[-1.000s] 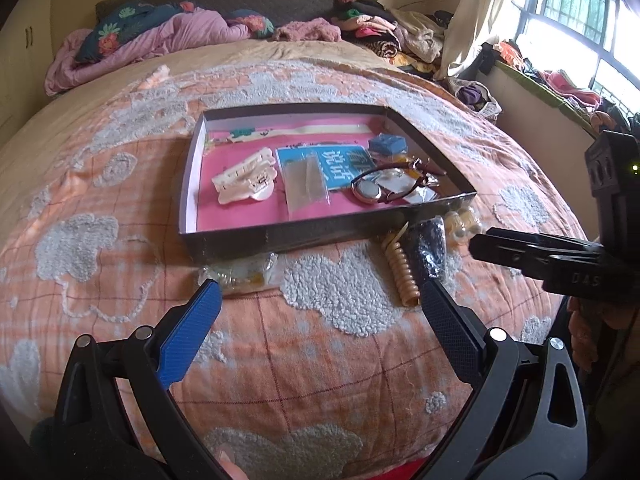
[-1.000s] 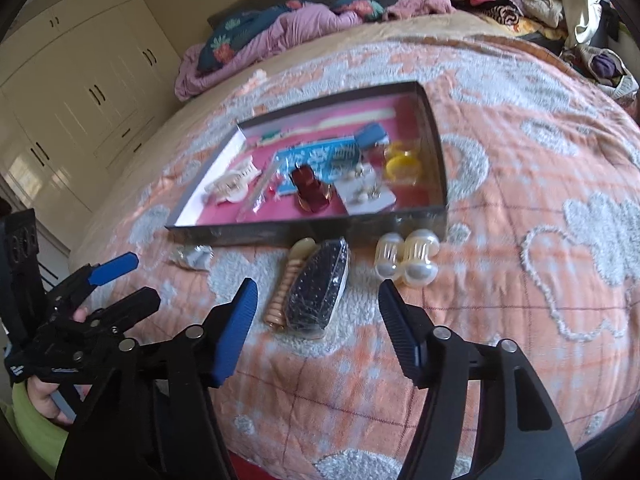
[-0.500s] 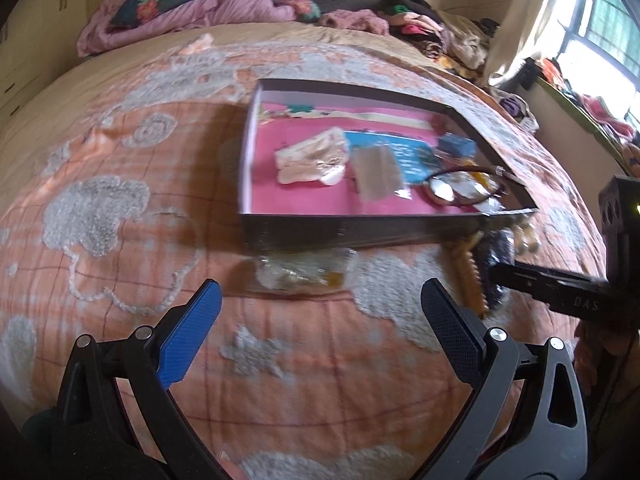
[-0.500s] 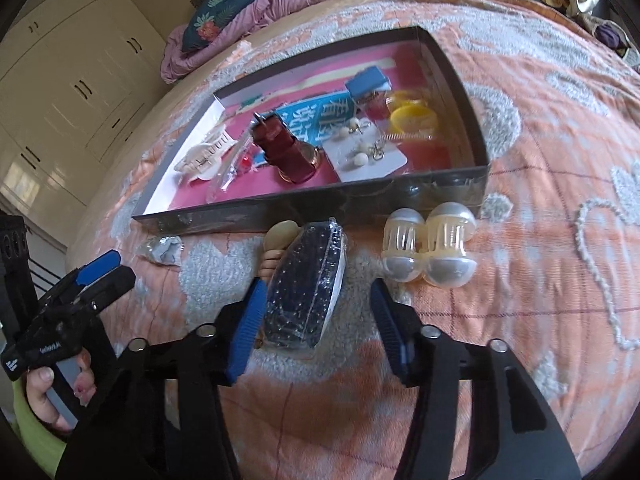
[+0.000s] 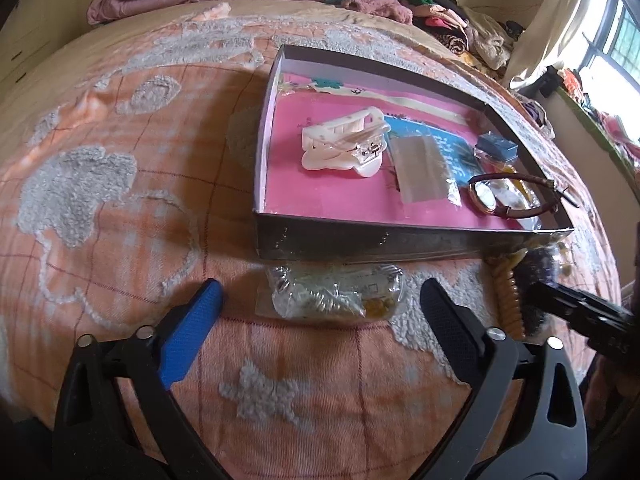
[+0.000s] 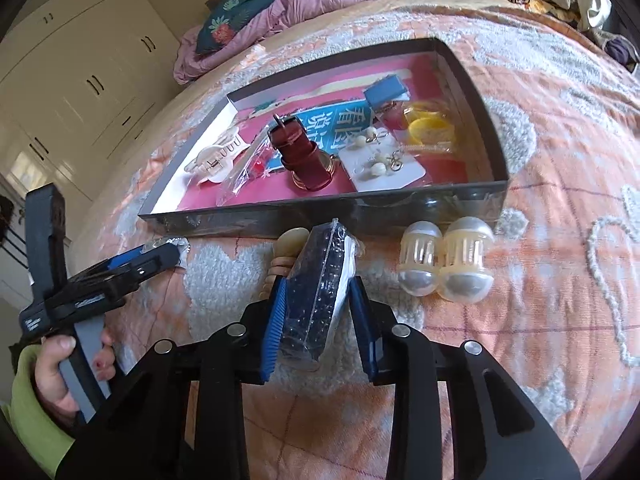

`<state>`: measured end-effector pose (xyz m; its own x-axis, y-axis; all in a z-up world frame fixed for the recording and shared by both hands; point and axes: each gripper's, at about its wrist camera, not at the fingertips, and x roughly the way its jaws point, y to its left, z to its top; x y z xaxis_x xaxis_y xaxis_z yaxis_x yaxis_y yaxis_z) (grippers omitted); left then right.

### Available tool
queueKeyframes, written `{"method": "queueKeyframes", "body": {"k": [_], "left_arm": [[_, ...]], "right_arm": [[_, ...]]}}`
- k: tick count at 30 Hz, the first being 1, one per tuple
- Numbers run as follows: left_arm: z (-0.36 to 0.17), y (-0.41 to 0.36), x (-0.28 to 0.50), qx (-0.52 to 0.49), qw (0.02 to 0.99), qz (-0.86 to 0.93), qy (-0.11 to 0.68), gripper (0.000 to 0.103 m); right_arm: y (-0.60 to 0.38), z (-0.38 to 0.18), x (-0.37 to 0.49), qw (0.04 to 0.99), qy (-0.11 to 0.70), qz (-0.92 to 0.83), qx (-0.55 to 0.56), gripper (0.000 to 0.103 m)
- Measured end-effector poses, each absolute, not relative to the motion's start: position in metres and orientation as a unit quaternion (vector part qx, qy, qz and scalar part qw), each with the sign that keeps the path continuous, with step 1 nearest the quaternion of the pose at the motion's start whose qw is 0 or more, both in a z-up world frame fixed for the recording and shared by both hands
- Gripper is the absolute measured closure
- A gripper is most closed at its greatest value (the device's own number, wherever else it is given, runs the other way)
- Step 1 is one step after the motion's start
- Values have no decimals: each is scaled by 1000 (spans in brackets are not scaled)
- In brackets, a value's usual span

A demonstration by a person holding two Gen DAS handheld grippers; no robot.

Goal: Organize jewelry
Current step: 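Grasp the clear bag of clips with left tool while right tool grasps the black glittery brush, then carry the clear bag into the box with left tool while right tool drops the brush there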

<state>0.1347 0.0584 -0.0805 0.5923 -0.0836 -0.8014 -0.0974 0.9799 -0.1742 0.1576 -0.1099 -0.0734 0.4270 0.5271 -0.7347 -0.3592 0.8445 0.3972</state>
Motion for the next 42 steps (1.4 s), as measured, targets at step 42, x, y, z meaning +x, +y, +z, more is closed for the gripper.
{"method": "queueKeyframes", "body": {"k": [42], "left_arm": [[27, 39, 114, -81, 945, -40, 313, 44]], "right_arm": [[-154, 31, 130, 909, 325, 247, 80, 73]]}}
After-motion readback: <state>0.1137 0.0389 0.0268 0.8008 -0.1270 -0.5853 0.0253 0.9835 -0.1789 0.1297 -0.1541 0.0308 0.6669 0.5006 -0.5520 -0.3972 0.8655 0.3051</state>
